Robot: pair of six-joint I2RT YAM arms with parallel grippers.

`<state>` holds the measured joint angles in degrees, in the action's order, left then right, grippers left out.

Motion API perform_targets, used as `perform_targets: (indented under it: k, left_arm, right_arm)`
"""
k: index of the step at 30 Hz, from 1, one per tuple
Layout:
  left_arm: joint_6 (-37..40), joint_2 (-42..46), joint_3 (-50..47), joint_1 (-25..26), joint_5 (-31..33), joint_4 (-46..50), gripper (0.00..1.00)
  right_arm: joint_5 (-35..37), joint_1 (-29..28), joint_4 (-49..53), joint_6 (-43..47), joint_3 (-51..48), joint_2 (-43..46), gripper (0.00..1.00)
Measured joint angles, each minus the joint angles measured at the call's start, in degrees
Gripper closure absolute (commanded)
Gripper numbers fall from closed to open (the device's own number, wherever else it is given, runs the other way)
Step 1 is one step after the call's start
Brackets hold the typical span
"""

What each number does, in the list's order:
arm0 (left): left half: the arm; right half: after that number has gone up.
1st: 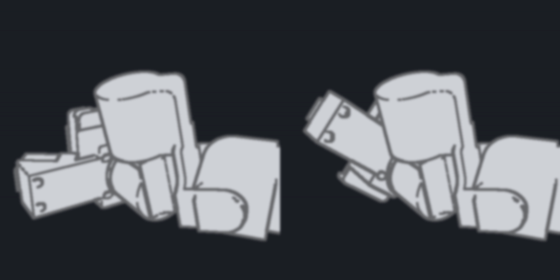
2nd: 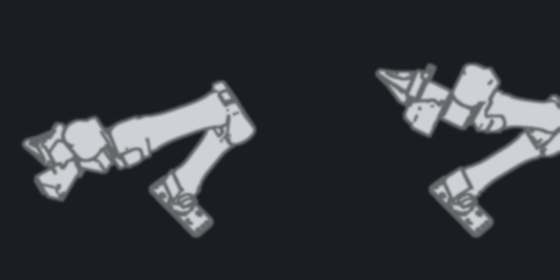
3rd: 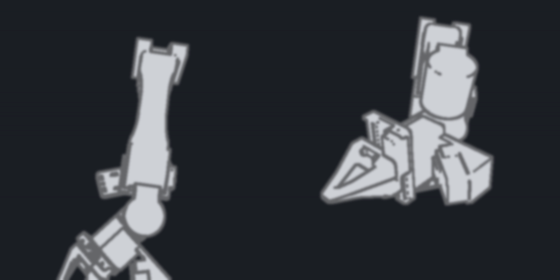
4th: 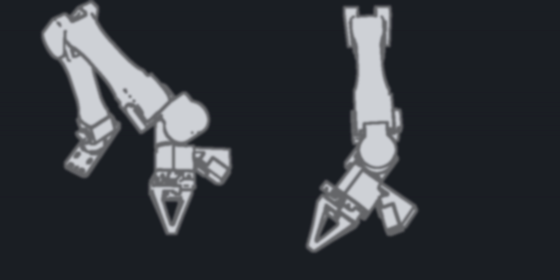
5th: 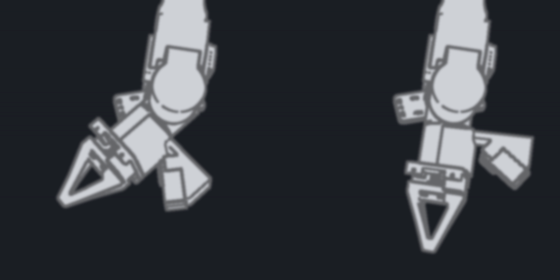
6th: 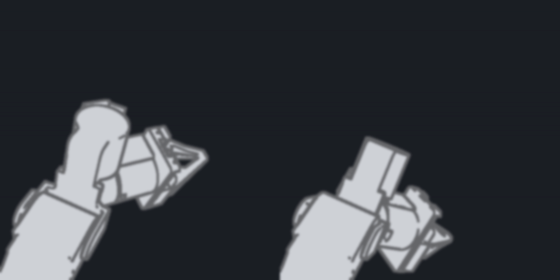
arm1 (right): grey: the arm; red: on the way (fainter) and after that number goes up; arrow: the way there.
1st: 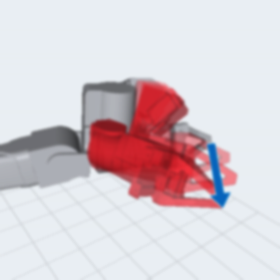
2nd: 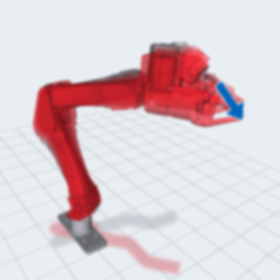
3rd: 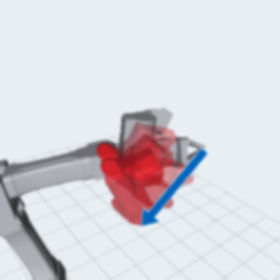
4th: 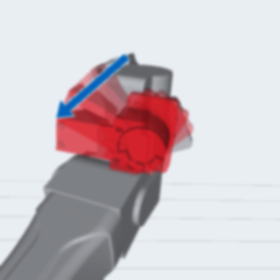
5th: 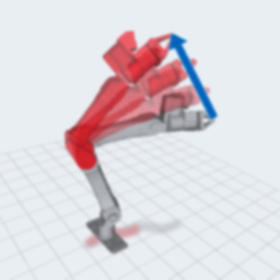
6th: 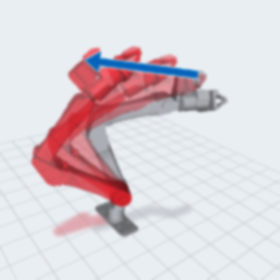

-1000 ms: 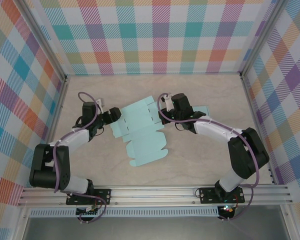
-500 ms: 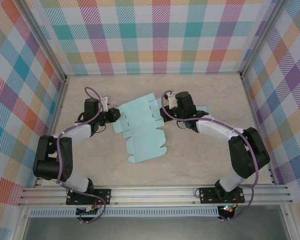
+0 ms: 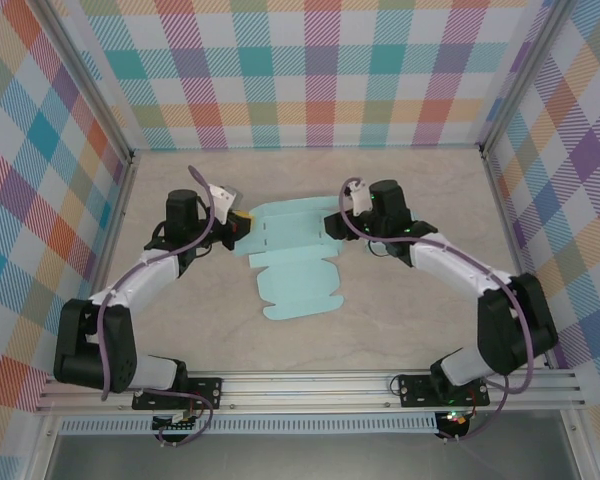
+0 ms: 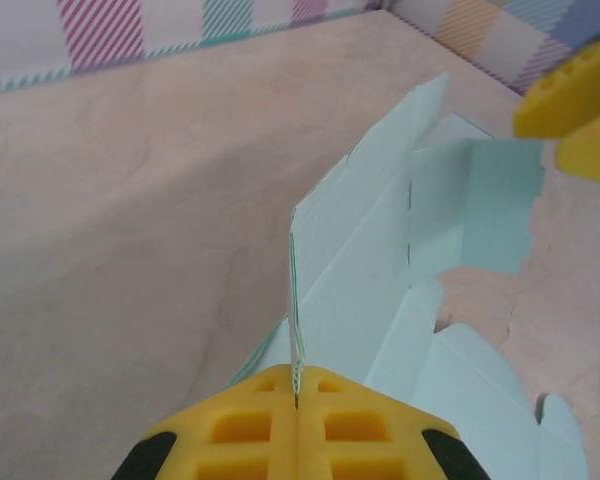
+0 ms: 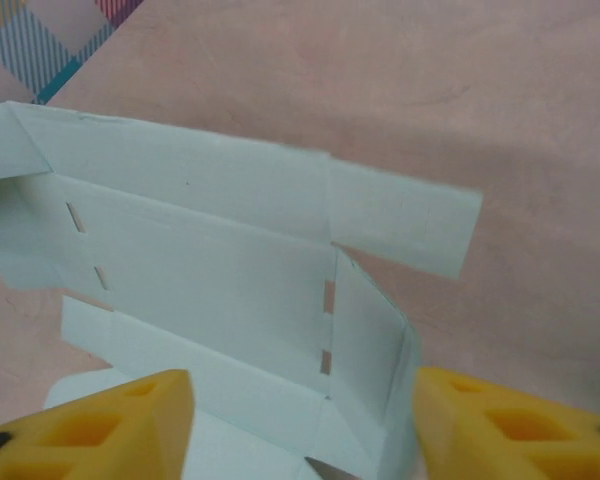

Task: Fold the paper box

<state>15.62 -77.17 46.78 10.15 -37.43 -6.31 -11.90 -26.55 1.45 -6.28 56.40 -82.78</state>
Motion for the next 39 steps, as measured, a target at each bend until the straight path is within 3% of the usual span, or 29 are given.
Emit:
perform_targets:
  k: [3, 9, 19, 29, 33, 37, 39]
  left_arm:
    - [5.53, 3.76, -0.02, 1.14, -0.87, 1.38, 1.0]
    - [12.81, 8.26, -0.04, 2.27, -2.34, 4.98, 1.0]
    - [18.99, 9.84, -0.09, 4.46, -4.04, 10.82, 1.0]
    - [20.04, 10.08, -0.09, 4.46, -5.07, 12.09, 1.0]
    - [20.04, 10.43, -0.09, 4.48, -5.2, 12.22, 1.0]
    - [20.04, 11.41, -0.09, 4.48, -5.18, 12.26, 1.0]
    - [20.04, 11.67, -0.07, 4.48, -5.11, 12.26, 1.0]
  right_arm:
    - [-1.27, 1.01, 1.57, 4.04, 0.04, 4.42, 0.18]
    - [-6.27, 1.18, 6.14, 15.06, 2.1, 7.3, 0.13]
    - [-12.24, 1.18, 19.74, 29.35, 14.71, 0.39, 0.14]
    - [-16.26, 1.18, 28.5, 34.07, 17.0, -5.66, 0.2]
    - [-15.65, 1.18, 29.29, 34.62, 17.0, -7.02, 0.36]
    - [-14.62, 1.18, 29.92, 35.1, 17.03, -8.35, 0.65]
    - [-14.08, 1.18, 30.01, 35.5, 17.05, -8.57, 0.88]
